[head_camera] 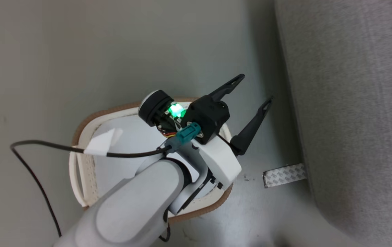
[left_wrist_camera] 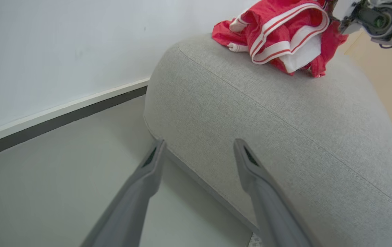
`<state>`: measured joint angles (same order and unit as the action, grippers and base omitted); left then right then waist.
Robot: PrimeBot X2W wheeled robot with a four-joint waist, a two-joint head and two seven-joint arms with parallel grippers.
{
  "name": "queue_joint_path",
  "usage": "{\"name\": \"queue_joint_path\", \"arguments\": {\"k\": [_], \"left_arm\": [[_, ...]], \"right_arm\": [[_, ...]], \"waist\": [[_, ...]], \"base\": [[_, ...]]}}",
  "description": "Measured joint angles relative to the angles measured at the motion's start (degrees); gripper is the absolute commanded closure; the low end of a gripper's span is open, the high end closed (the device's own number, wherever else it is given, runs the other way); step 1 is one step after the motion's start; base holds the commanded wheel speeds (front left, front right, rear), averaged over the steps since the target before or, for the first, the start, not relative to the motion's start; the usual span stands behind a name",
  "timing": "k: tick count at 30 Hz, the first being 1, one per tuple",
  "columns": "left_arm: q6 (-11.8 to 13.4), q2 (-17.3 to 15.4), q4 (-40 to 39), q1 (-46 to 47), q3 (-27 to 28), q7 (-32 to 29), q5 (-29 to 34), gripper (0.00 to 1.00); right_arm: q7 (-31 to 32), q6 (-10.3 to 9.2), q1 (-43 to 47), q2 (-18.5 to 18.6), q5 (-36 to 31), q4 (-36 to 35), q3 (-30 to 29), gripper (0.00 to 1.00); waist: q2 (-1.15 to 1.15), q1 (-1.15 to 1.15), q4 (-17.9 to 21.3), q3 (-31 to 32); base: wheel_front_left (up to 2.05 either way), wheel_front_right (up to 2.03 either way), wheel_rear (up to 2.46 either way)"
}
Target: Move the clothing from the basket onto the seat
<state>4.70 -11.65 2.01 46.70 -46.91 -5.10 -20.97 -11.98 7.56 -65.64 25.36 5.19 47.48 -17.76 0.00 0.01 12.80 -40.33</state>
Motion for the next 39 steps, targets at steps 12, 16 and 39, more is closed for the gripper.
{"name": "queue_joint_path", "arguments": {"k": [12, 16, 39], "left_arm": [[2.5, -2.7, 0.2, -3.3, 2.8, 2.1, -1.4, 0.00], [3.1, -4.3, 1.1, -5.7, 4.5, 3.5, -2.6, 0.00], [8.7, -6.4, 12.8, -32.3, 16.6, 19.9, -12.3, 0.00]], "right_arm": [[-2.9, 0.00, 5.9, -7.4, -7.7, 2.8, -3.3, 0.00], [-3.0, 0.00, 12.5, -9.9, -7.8, -1.8, -1.5, 0.00], [-3.0, 0.00, 51.2, -18.9, -6.0, -25.6, 14.4, 0.00]], "waist": [[-0.01, -0.01, -0.7, 0.4], [-0.01, -0.01, 0.3, 4.4], [0.00, -0.04, -1.3, 34.4]], "base": [[0.00, 0.00, 0.00], [0.00, 0.00, 0.00], [0.00, 0.00, 0.00]]}}
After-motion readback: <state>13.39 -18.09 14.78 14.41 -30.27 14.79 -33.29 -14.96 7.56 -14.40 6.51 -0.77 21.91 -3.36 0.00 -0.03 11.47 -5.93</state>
